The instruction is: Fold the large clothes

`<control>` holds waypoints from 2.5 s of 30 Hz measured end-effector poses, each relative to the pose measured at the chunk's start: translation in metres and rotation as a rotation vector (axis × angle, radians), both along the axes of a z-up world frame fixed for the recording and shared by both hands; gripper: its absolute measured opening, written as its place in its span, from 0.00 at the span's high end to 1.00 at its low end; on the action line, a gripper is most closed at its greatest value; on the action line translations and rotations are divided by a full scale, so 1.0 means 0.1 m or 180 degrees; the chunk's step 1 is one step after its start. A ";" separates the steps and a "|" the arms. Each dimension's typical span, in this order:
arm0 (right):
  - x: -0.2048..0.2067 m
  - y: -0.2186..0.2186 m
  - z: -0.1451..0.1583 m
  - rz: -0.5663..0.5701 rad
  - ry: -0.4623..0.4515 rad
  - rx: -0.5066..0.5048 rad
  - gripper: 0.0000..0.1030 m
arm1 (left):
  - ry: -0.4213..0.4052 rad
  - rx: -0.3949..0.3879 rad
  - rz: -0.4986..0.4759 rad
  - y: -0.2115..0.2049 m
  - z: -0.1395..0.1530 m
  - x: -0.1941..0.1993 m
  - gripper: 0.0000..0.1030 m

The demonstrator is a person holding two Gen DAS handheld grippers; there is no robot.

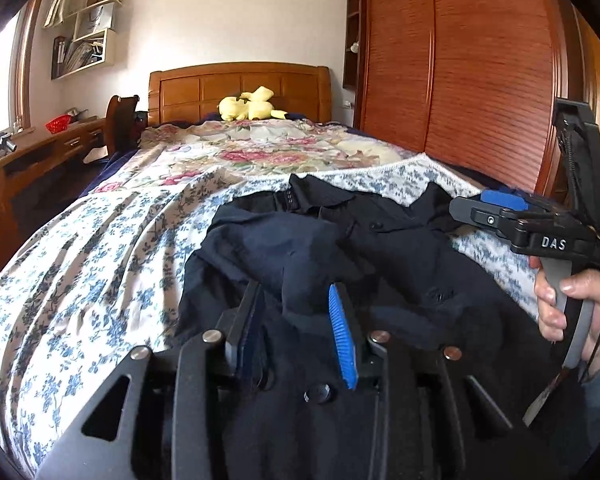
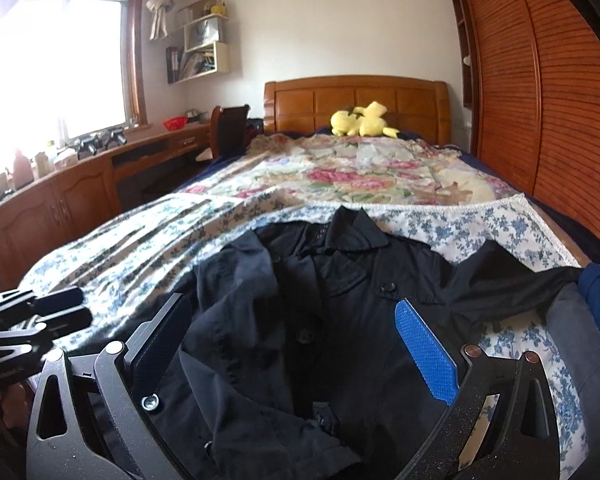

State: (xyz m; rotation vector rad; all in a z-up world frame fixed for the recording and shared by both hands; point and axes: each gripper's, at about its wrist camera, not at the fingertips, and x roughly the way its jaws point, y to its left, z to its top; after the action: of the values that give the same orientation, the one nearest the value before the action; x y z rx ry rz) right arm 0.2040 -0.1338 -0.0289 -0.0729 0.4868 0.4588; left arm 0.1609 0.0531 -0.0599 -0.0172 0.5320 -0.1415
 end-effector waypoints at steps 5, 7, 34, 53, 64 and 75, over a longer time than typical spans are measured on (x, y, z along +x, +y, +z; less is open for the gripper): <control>-0.05 0.02 -0.20 0.0017 0.0095 -0.0221 0.00 | 0.0036 0.0033 0.0017 0.03 -0.10 -0.13 0.69; -0.07 0.03 -0.29 0.0043 0.0119 -0.0333 0.00 | 0.0060 -0.0032 0.0028 0.07 -0.11 -0.18 0.69; -0.45 -0.18 -1.04 0.0539 0.0991 -0.0592 0.21 | 0.0204 -0.0071 0.0094 0.16 -0.34 -0.45 0.69; -0.50 -0.81 -0.46 0.0516 0.0352 -0.0156 0.96 | 0.0239 0.0012 0.0455 -0.15 -0.13 -0.55 0.69; -0.35 -1.00 -0.66 0.0182 0.0479 -0.0424 0.62 | 0.0124 0.0076 0.0154 -0.24 -0.06 -0.14 0.68; -0.42 -0.93 -0.47 -0.0184 0.0256 -0.0533 0.48 | 0.0092 0.0076 -0.0274 -0.27 -0.24 0.56 0.63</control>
State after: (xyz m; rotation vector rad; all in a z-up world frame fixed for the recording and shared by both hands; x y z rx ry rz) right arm 0.1617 -0.2269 -0.0761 -0.2016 0.6042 0.3646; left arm 0.2170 0.0263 -0.0837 0.0269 0.5636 -0.2193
